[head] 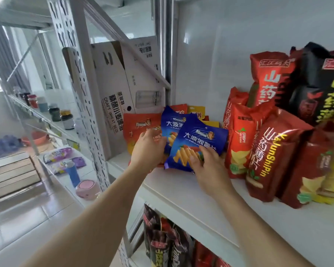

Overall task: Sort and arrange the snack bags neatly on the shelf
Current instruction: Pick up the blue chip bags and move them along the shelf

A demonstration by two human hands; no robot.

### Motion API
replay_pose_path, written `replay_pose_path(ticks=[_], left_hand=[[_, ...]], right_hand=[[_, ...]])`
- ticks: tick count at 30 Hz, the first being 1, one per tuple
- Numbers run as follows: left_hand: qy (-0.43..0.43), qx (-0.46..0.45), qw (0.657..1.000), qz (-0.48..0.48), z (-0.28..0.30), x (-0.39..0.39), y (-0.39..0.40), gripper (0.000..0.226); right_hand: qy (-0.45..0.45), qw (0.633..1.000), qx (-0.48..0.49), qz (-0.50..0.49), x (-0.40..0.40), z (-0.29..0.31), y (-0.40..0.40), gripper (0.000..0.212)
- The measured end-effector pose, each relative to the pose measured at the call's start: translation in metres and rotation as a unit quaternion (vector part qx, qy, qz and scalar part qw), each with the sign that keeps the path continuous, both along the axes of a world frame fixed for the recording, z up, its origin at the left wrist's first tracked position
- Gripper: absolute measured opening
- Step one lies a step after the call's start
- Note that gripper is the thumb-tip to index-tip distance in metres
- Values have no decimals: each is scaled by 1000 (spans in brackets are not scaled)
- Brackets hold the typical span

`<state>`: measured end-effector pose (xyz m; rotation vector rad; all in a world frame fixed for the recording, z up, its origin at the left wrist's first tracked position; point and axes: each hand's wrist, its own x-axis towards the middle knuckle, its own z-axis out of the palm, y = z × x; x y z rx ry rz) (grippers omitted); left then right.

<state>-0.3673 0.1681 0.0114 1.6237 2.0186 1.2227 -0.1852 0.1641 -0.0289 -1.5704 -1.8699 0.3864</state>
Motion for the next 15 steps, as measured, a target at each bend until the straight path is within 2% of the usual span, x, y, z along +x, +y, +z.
replay_pose_path(ticks=[3,6,7,9,12,13,15], left_hand=[[-96,-30,994,-43,7,-13,40,57],[-139,-60,986,-70,15,-21,79,61],[-169,-67,980,-80,18,-22,90,59],[-238,-88,961,-111,20,-23,109,47],[-295,-113,937,-151,16,-21,133,26],[-304,-119,932,-159,17,-21,136,28],[-319,-141,920,-176,16,-20,145,46]], right_hand=[[-33,995,-58,-71,-14,-7,28,67],[-15,994,-83,-74,-22,-12,46,89],[-6,994,-82,-77,-24,-11,51,90],[-2,993,-88,-81,-29,-6,57,76],[88,991,-74,-76,-34,1,57,55],[91,991,-69,-65,-33,3,57,53],[92,992,-68,-45,-31,6,54,48]])
